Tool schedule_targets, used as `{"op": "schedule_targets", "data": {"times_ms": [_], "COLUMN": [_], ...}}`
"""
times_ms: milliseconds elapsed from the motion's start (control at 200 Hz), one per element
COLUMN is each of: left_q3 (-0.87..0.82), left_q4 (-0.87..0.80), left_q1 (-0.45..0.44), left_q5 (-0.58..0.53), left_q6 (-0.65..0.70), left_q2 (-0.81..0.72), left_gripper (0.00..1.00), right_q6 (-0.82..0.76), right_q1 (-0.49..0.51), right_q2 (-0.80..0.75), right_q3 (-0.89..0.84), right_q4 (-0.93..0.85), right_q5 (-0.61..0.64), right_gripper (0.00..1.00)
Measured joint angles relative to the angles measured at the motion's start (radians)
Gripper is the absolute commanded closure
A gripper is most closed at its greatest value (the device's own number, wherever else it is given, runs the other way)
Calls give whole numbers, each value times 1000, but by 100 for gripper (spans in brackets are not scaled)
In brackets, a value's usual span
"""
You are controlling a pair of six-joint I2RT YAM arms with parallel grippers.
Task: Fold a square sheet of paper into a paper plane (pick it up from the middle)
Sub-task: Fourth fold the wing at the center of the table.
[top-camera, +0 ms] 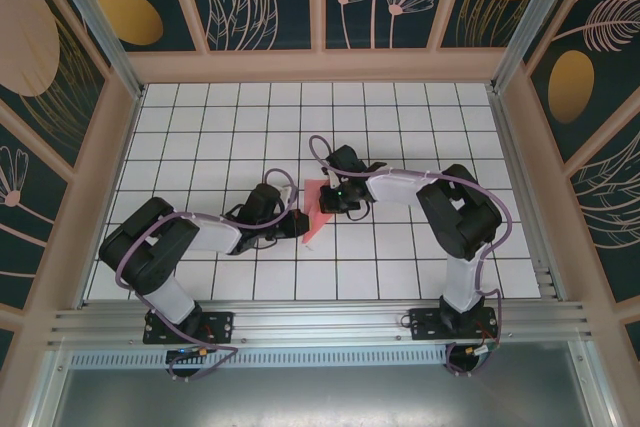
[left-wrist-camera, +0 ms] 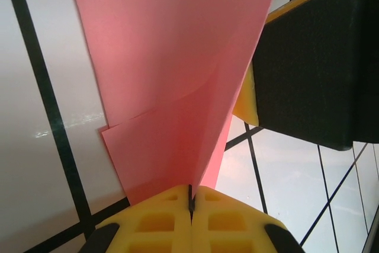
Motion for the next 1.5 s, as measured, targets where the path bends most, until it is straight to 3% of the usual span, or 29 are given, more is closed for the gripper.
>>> {"op": "schedule_targets", "data": {"times_ms": [681,1126,1331,1501], "left_q3": [-65,-78,-78,-81], "left_q4": [125,181,183,191], "left_q1": [2,5,5,5], "left_q5": [-51,-45,-44,-44], "left_q6": [-82,-112,-112,-116], "left_q2": [16,36,37,39], "left_gripper": [100,100,100,100], "right_q6": [5,74,156,229], "right_q1": [-2,-20,-35,-12], "right_q2": [3,-24,-150,-127], "right_q3": [8,10,-58,-81], "right_q4": [-7,-5,126,248], "right_q5": [-4,-3,-74,-163], "right_gripper": [95,87,93,95]}}
